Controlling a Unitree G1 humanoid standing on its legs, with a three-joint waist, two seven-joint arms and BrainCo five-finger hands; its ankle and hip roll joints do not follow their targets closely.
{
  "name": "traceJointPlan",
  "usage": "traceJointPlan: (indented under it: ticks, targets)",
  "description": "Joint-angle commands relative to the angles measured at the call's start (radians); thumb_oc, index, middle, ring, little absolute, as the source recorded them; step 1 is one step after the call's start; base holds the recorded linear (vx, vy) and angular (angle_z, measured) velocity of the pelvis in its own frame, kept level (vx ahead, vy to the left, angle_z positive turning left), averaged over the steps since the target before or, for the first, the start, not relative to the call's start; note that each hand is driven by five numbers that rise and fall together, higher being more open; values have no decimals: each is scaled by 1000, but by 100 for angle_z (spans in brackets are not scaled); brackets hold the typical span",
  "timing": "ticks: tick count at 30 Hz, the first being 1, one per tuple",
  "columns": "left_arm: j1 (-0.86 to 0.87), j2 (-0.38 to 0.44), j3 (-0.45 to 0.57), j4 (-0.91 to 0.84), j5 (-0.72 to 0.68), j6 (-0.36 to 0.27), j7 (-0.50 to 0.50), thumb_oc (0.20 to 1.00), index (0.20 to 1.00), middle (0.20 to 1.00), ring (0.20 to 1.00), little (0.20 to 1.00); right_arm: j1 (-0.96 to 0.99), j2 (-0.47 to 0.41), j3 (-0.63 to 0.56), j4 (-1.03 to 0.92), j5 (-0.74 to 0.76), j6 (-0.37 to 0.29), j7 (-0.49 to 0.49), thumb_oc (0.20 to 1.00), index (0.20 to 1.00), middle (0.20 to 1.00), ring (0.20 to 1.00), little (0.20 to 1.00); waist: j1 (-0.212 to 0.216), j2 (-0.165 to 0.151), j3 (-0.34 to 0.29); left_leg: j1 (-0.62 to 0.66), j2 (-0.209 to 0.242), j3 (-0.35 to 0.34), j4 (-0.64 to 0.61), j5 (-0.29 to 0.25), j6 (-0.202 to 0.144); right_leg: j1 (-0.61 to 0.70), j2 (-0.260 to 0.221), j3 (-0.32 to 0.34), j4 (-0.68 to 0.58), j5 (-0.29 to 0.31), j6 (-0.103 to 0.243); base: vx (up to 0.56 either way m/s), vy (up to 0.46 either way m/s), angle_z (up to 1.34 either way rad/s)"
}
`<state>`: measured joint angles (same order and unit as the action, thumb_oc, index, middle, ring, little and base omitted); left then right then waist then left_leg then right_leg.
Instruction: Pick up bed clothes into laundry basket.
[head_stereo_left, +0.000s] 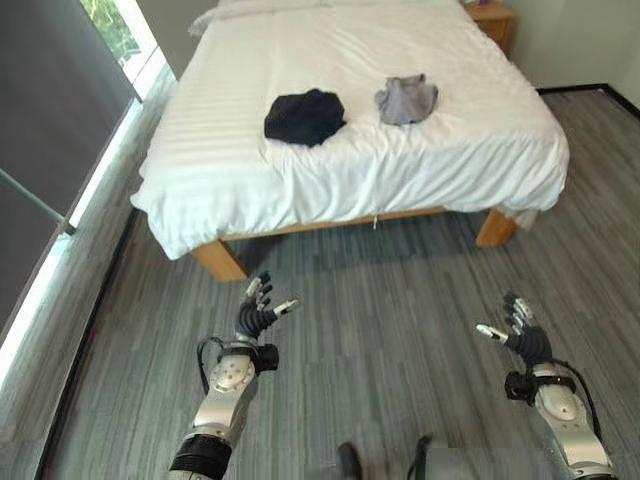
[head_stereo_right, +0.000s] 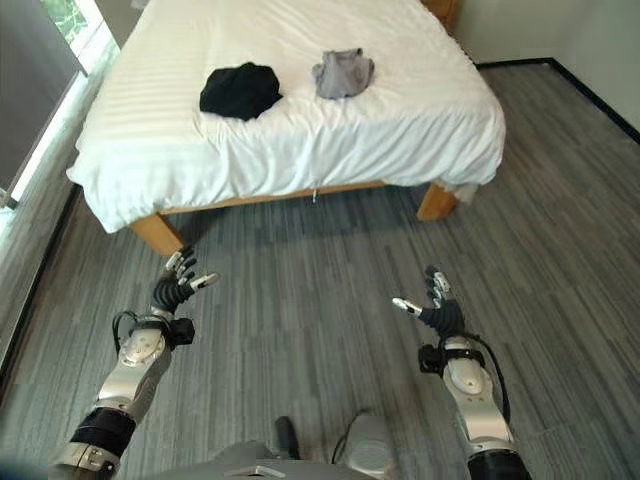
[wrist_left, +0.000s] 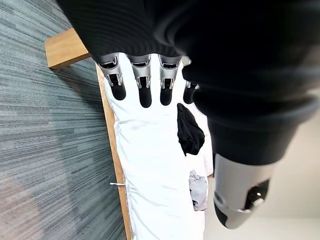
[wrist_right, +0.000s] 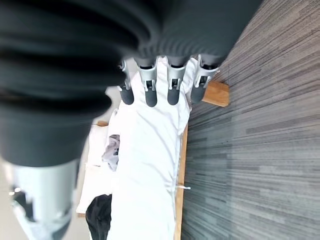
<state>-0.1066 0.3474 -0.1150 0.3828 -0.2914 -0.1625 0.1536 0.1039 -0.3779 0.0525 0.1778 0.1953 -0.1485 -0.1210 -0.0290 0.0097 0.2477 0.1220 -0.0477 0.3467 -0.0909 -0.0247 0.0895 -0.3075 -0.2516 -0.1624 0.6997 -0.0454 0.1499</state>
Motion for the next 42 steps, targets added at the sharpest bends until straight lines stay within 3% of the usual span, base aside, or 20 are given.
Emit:
traceJointPlan:
  ticks: [1, 6, 11, 12, 13, 14, 16, 19, 20, 21, 24, 26, 29, 30, 32, 34, 36, 38, 40, 42]
  targets:
    - [-25, 42, 32, -30, 31, -41, 29, 1000, 1000, 1000, 1000, 1000, -19, 13, -2, -56, -29, -42, 3, 1000, 1000, 1000, 1000, 1000, -24, -10, -36, 14, 33, -58, 85, -87, -44, 41, -81, -46, -258, 159, 37, 395, -83, -8]
    - [-61, 33, 36, 0, 35, -56, 49, 1000, 1000, 1000, 1000, 1000, -46, -13, -7, -49, -57, -38, -23, 1000, 1000, 1000, 1000, 1000, -75, -27, -21, 108, 48, -77, 55, -133, -119, 9, -60, -53, -679, 258, 82, 388, -194, 1]
    - [-60, 23, 33, -1, 41, -58, 53, 1000, 1000, 1000, 1000, 1000, -46, -37, -21, -80, -80, -34, -24, 1000, 1000, 1000, 1000, 1000, -107, -25, -37, 141, 114, -94, 197, -186, -162, -1, -52, -65, -625, 262, 70, 358, -206, 20]
    - [-49, 7, 29, -8, 26, -62, 51, 1000, 1000, 1000, 1000, 1000, -49, -49, -15, -65, -79, -38, -27, 1000, 1000, 1000, 1000, 1000, -116, -16, -36, 108, 145, -105, 319, -134, -181, 5, -21, -53, -599, 248, 40, 538, -472, 38]
    - [-40, -25, 27, -23, -42, -60, 39, 1000, 1000, 1000, 1000, 1000, -73, -79, -13, -73, -61, -36, -26, 1000, 1000, 1000, 1000, 1000, -104, -11, -23, -30, 218, -108, 662, 27, -205, 63, 34, -78, -568, 167, -39, 526, -547, 32]
    - [-34, -28, 30, -26, -63, -56, 26, 1000, 1000, 1000, 1000, 1000, -69, -80, -18, -78, -38, -44, -21, 1000, 1000, 1000, 1000, 1000, -98, -15, -20, -82, 273, -85, 774, 101, -212, 98, 67, -96, -569, 137, -78, 382, -452, 45]
    - [-27, -26, 32, -34, -66, -56, 15, 1000, 1000, 1000, 1000, 1000, -53, -89, -30, -82, -19, -50, -12, 1000, 1000, 1000, 1000, 1000, -70, -25, -4, -137, 278, -98, 886, 122, -217, 136, 98, -95, -571, 103, -113, 268, -307, 49]
    - [-31, -40, 20, -41, -69, -50, 22, 1000, 1000, 1000, 1000, 1000, -61, -110, -40, -54, -16, -39, -23, 1000, 1000, 1000, 1000, 1000, -35, -46, 14, -255, 309, -64, 884, 110, -216, 217, 118, -96, -593, 61, -122, 499, -317, -62]
    - [-26, -47, 15, -38, -84, -48, -4, 1000, 1000, 1000, 1000, 1000, -38, -114, -70, -63, -12, -39, -27, 1000, 1000, 1000, 1000, 1000, -25, -47, 5, -306, 397, 2, 762, 129, -252, 289, 129, -109, -615, 19, -111, 477, -127, -36]
    - [-21, -47, 12, -33, -83, -52, -4, 1000, 1000, 1000, 1000, 1000, -27, -112, -79, -65, -11, -41, -25, 1000, 1000, 1000, 1000, 1000, -14, -45, 0, -316, 400, 22, 680, 134, -255, 309, 134, -111, -626, 12, -107, 542, -124, 7]
    - [-10, -65, 23, -15, -120, -58, -17, 1000, 1000, 1000, 1000, 1000, -20, -116, -68, -61, -48, -46, -14, 1000, 1000, 1000, 1000, 1000, 19, -42, -13, -366, 301, 28, 322, 214, -233, 371, 157, -104, -670, 6, -95, 390, 27, -11]
    - [-9, -66, 27, -17, -115, -56, -18, 1000, 1000, 1000, 1000, 1000, -25, -116, -70, -57, -53, -43, -14, 1000, 1000, 1000, 1000, 1000, 18, -39, -19, -368, 304, 53, 281, 227, -250, 398, 163, -107, -673, -14, -88, 396, 18, -50]
    - [24, -61, 43, -47, -117, -55, -37, 1000, 1000, 1000, 1000, 1000, -29, -96, -72, -68, -49, -38, 6, 1000, 1000, 1000, 1000, 1000, 16, -45, -41, -311, 287, 141, 275, 176, -226, 432, 146, -126, -632, -72, -83, 458, 81, -55]
    - [40, -56, 43, -47, -112, -51, -53, 1000, 1000, 1000, 1000, 1000, -35, -81, -63, -60, -53, -39, 19, 1000, 1000, 1000, 1000, 1000, 31, -50, -71, -279, 234, 145, 236, 125, -179, 435, 104, -129, -536, -90, -56, 571, 224, -90]
    - [46, -36, 30, -66, -105, -40, -82, 1000, 1000, 1000, 1000, 1000, -42, -63, -53, -58, -65, -33, 27, 1000, 1000, 1000, 1000, 1000, 32, -58, -79, -210, 140, 159, 189, 54, -93, 338, -7, -142, -213, 77, 22, 539, 375, -24]
    - [39, -24, 21, -65, -121, -49, -88, 1000, 1000, 1000, 1000, 1000, -45, -59, -50, -60, -63, -40, 34, 1000, 1000, 1000, 1000, 1000, 8, -58, -56, -167, 104, 137, 171, 36, -58, 235, -30, -76, -51, 149, 43, 392, 249, 173]
    - [39, -11, 17, -67, -117, -58, -112, 1000, 1000, 1000, 1000, 1000, -34, -130, -103, -115, -120, -40, 58, 1000, 1000, 1000, 1000, 1000, -36, -42, -54, -99, 82, 40, 106, 31, -69, 142, -19, -7, -291, 93, -3, 457, -113, 157]
    - [41, -14, 15, -54, -119, -64, -120, 1000, 1000, 1000, 1000, 1000, -18, -153, -150, -142, -127, -48, 45, 1000, 1000, 1000, 1000, 1000, -63, -55, -65, -87, 71, -12, 92, 17, -88, 176, 21, 76, -529, 91, 13, 239, -191, 119]
    - [34, -8, 17, -20, -96, -60, -123, 1000, 1000, 1000, 1000, 1000, -3, -181, -197, -176, -149, -52, 38, 1000, 1000, 1000, 1000, 1000, -74, -78, -88, -86, 59, -66, 82, 12, -91, 206, 45, 162, -600, 94, 26, 192, -117, 199]
    - [53, -12, 31, -19, -77, -63, -132, 1000, 1000, 1000, 1000, 1000, -31, -230, -219, -190, -196, -46, 38, 1000, 1000, 1000, 1000, 1000, -47, -92, -109, -72, 54, -61, 77, 5, -86, 224, 27, 118, -597, 122, 34, 164, -106, 131]
